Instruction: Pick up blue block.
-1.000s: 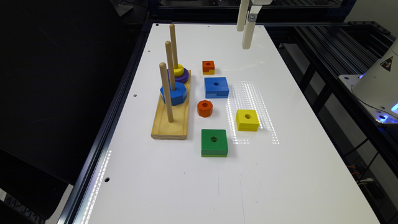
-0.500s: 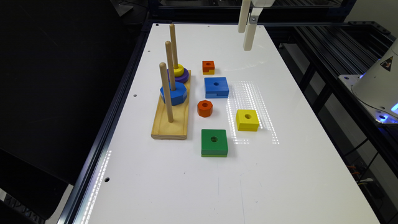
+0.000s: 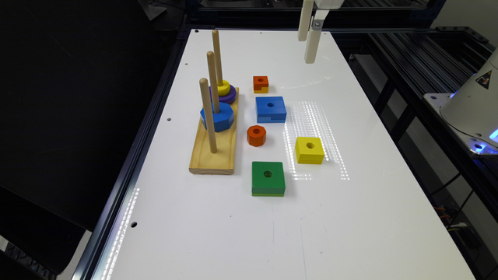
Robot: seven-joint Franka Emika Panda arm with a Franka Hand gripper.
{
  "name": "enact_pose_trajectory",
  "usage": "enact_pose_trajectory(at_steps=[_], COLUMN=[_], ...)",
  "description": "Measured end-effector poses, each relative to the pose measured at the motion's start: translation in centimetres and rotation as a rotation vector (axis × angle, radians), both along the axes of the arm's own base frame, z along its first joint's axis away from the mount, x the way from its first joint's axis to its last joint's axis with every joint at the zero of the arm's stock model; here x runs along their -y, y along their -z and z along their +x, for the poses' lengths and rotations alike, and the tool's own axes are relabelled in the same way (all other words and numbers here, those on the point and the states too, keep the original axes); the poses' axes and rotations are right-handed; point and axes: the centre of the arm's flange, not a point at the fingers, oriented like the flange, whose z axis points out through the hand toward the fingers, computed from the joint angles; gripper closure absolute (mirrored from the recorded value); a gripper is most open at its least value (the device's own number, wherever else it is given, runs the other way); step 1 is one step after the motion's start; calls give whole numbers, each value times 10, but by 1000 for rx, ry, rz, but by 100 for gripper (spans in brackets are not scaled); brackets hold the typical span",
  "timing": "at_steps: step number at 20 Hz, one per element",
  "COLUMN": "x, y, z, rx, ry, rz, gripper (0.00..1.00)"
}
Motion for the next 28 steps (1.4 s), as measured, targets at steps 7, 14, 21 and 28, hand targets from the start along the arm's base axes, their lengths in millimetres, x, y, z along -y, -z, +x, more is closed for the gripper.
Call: enact_pose_trajectory(at_steps=[7, 14, 21, 28], x=[-2, -4, -4, -4], y=[0, 3, 18, 25], z=[2, 8, 12, 14], rx=[14, 23, 18, 18], ry=[-5, -10, -11, -11], rz=[-1, 1, 10, 13], gripper=[0, 0, 0, 0])
